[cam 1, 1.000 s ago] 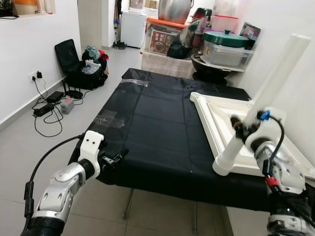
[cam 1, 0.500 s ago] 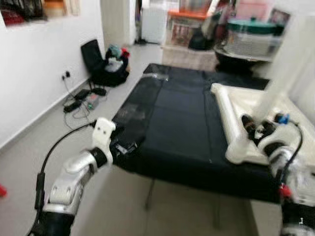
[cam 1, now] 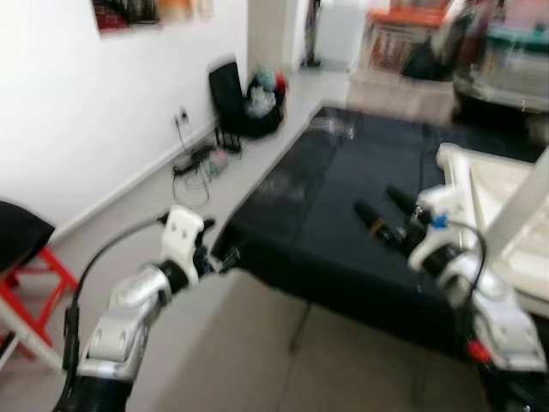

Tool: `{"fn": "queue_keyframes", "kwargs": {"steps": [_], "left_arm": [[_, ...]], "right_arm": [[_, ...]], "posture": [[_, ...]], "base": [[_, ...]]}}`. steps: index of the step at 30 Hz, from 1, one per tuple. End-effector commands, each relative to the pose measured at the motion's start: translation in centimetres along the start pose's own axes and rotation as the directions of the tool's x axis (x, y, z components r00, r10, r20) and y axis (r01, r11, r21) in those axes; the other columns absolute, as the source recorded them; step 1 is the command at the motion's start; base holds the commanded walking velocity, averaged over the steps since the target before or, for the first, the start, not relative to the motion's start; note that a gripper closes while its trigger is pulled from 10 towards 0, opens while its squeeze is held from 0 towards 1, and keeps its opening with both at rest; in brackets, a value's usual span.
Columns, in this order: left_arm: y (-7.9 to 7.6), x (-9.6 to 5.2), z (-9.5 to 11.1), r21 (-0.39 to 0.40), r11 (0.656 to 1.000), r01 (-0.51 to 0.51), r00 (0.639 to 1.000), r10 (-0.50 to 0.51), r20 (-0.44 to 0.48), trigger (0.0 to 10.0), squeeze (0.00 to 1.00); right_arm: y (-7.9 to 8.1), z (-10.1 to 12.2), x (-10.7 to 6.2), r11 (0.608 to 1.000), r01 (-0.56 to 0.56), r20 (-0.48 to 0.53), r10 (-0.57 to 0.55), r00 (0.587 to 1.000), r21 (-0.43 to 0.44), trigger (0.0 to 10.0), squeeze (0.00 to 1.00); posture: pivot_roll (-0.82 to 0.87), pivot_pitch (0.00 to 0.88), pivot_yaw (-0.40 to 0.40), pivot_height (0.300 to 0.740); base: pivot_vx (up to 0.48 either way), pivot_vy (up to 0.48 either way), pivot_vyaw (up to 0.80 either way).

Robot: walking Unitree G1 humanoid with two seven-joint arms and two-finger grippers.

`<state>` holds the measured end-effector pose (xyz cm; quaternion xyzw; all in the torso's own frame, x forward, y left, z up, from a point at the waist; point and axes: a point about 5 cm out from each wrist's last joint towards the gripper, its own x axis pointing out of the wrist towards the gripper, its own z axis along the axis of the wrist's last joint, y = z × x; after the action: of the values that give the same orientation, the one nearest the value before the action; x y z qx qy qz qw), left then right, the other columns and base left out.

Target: Building children table

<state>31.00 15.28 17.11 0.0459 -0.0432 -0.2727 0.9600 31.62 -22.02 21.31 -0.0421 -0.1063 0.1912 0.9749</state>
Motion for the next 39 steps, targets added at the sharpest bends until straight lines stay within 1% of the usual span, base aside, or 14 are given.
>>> {"fn": "queue_keyframes", "kwargs": {"steps": [1, 3, 5, 7, 10, 12, 16, 19, 22, 24, 28, 31, 35, 39], "left_arm": [[-0.2, -0.1, 0.1, 0.006, 1.0, 0.004, 1.0, -0.004, 0.003, 10.0, 0.0], [0.2, -0.2, 0.2, 0.014, 1.0, -0.021, 1.0, 0.021, 0.008, 10.0, 0.0], [0.6, -0.2, 0.3, 0.026, 0.999, -0.038, 0.999, 0.038, 0.012, 10.0, 0.0], [0.6, -0.2, 0.4, 0.029, 0.999, -0.041, 0.999, 0.041, 0.014, 10.0, 0.0], [0.6, -0.2, 0.5, 0.04, 0.998, -0.047, 0.999, 0.046, 0.017, 10.0, 0.0], [0.5, -0.3, 0.5, 0.041, 0.998, -0.046, 0.999, 0.045, 0.017, 10.0, 0.0], [0.3, -0.4, 0.4, 0.046, 0.998, -0.042, 0.999, 0.042, 0.016, 10.0, 0.0], [-0.4, -1.0, 0.1, 0.076, 0.997, -0.031, 1.0, 0.03, 0.007, 10.0, 0.0], [-0.7, -1.2, 0.1, 0.081, 0.996, -0.031, 1.0, 0.03, 0.009, 10.0, 0.0], [-1.3, -1.4, 0.3, 0.086, 0.996, -0.026, 0.999, 0.024, 0.027, 10.0, 0.0], [-1.5, -1.5, 0.4, 0.09, 0.996, -0.024, 0.999, 0.021, 0.034, 10.0, 0.0], [-1.5, -1.7, 0.7, 0.11, 0.994, -0.026, 0.999, 0.021, 0.045, 10.0, 0.0], [-1.5, -1.8, 0.8, 0.115, 0.993, -0.029, 0.999, 0.023, 0.048, 10.0, 0.0], [-1.9, -2.2, 0.9, 0.125, 0.992, -0.025, 0.998, 0.018, 0.064, 10.0, 0.0]], "right_arm": [[0.1, 0.6, 0.0, 1.0, -0.017, 0.026, 0.017, 0.999, -0.003, 10.0, 0.0], [2.5, 0.9, -0.2, 0.995, -0.103, 0.064, 0.102, 0.993, 0.001, 10.0, 0.0], [4.1, 1.0, -0.3, 0.993, -0.12, 0.083, 0.118, 0.99, 0.019, 10.0, 0.0], [4.4, 1.0, -0.4, 0.993, -0.119, 0.091, 0.116, 0.989, 0.027, 10.0, 0.0], [6.4, 0.8, -0.9, 0.992, -0.115, 0.109, 0.11, 0.988, 0.048, 10.0, 0.0], [6.9, 0.5, -1.1, 0.994, -0.106, 0.103, 0.103, 0.989, 0.032, 10.0, 0.0], [7.2, 0.2, -1.4, 0.996, -0.093, 0.092, 0.093, 0.991, 0.003, 10.0, 0.0], [7.2, -1.7, -3.4, 0.998, 0.056, 0.031, -0.056, 0.998, -0.009, 10.0, 0.0], [7.3, -2.0, -4.1, 0.996, 0.09, 0.014, -0.09, 0.996, -0.015, 10.0, 0.0], [7.0, -2.2, -4.8, 0.986, 0.163, 0.003, -0.163, 0.987, -0.036, 10.0, 0.0], [6.6, -2.1, -4.9, 0.979, 0.2, 0.005, -0.2, 0.98, -0.045, 10.0, 0.0], [5.6, -1.6, -5.1, 0.961, 0.257, 0.025, -0.255, 0.967, -0.106, 10.0, 0.0], [5.3, -1.4, -5.3, 0.953, 0.276, 0.032, -0.274, 0.961, -0.123, 10.0, 0.0], [5.3, -1.4, -5.4, 0.941, 0.305, 0.044, -0.302, 0.952, -0.144, 10.0, 0.0]], "posture": [[0.06, 0.0, -0.105, 0.74], [0.06, 0.0, -0.106, 0.74], [0.05, 0.0, -0.101, 0.74], [0.05, 0.0, -0.101, 0.74], [0.04, 0.0, -0.092, 0.74], [0.04, 0.0, -0.092, 0.74], [0.04, 0.0, -0.091, 0.74], [0.03, 0.0, -0.095, 0.74], [0.03, 0.0, -0.094, 0.74], [0.03, 0.0, -0.091, 0.74], [0.03, 0.0, -0.091, 0.74], [0.03, 0.0, -0.091, 0.74], [0.03, 0.0, -0.091, 0.74], [0.03, 0.0, -0.091, 0.74]], "base": [[0.0, 0.0, 0.0], [0.0, 0.0, 0.0], [0.0, 0.0, 0.0], [0.0, 0.0, 0.0], [0.0, 0.0, 0.0], [0.0, 0.0, 0.0], [0.0, 0.0, 0.0], [0.0, 0.0, 0.0], [0.0, 0.0, 0.0], [0.0, 0.0, 0.0], [0.0, 0.0, 0.0], [0.0, 0.0, 0.0], [0.0, 0.0, 0.0], [0.0, -0.349, 0.0]]}}
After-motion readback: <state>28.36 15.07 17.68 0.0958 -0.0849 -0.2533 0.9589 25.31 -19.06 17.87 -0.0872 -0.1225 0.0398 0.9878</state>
